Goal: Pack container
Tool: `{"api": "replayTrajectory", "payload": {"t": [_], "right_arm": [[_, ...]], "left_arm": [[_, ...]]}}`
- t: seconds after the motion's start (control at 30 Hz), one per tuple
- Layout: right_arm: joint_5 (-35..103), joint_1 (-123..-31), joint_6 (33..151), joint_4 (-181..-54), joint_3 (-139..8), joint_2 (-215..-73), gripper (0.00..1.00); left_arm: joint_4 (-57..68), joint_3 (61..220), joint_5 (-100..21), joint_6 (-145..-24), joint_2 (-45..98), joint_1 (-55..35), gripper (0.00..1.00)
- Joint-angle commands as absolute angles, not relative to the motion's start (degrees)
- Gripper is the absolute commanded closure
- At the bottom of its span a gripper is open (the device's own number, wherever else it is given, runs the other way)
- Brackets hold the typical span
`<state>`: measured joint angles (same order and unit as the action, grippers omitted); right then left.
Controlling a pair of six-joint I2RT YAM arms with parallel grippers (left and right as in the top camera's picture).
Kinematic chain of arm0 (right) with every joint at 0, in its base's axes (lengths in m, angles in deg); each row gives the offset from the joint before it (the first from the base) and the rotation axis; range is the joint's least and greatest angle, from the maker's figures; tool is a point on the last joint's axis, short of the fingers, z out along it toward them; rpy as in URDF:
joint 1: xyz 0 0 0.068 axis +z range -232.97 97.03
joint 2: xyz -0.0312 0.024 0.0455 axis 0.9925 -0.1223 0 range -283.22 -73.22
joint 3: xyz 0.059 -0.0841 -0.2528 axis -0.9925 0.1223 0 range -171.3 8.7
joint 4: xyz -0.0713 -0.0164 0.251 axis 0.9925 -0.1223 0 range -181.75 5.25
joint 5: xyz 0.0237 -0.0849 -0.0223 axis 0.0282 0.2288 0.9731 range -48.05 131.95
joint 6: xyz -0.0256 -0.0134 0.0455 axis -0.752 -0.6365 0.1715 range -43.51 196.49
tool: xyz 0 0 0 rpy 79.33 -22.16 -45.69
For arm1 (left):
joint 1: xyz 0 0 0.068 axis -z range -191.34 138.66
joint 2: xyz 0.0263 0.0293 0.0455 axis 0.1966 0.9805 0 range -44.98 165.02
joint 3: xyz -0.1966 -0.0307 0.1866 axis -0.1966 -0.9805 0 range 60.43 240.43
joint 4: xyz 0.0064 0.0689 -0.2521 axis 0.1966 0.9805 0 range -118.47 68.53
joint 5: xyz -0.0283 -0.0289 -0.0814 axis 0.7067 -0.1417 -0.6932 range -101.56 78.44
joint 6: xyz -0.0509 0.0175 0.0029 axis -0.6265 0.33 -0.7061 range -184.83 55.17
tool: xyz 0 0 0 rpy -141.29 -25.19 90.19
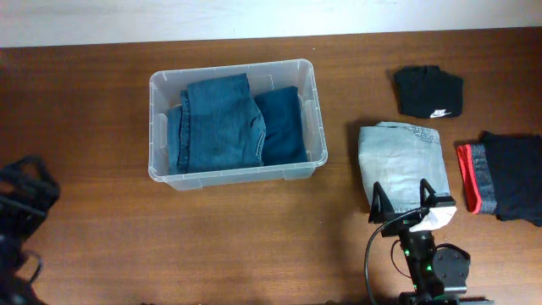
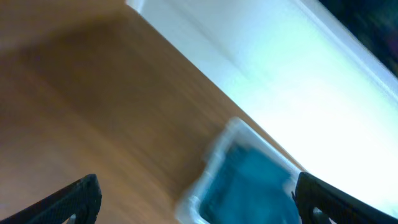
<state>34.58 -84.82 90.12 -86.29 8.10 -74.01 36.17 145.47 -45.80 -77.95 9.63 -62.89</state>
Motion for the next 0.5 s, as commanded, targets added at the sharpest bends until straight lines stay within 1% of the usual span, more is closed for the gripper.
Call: {"api": "replayTrajectory", "payload": {"t": [0.0,0.1,0.17,0.37,0.47], "right_arm": [[36.19,-85.30,91.04,-85.03,8.19,-73.53,0.01],[36.22,-85.30,91.02,-84.06,7.73,-73.53,0.01],[36.22,-85.30,91.02,-83.02,7.71,-73.53,0.01],[36.19,-85.30,92.57,-82.34,7.62,-73.53,0.01],[36.28,-85.30,93.09,-82.32,7.60,-73.53,0.01]], "left_arm": [[35.06,141.75,-56.62,-71.33,11.02,-58.78,0.01],[34.12,140.66,-56.60,-69.80,11.75,-52.77,0.01],[33.66,140.66,-56.12,-68.36,12.23,-47.24,0.01],[33.85,140.66,-44.77,-68.18,12.45,-28.27,0.00],[34.97,140.66,-42.52,-66.74,12.45,-20.20,0.00]]}}
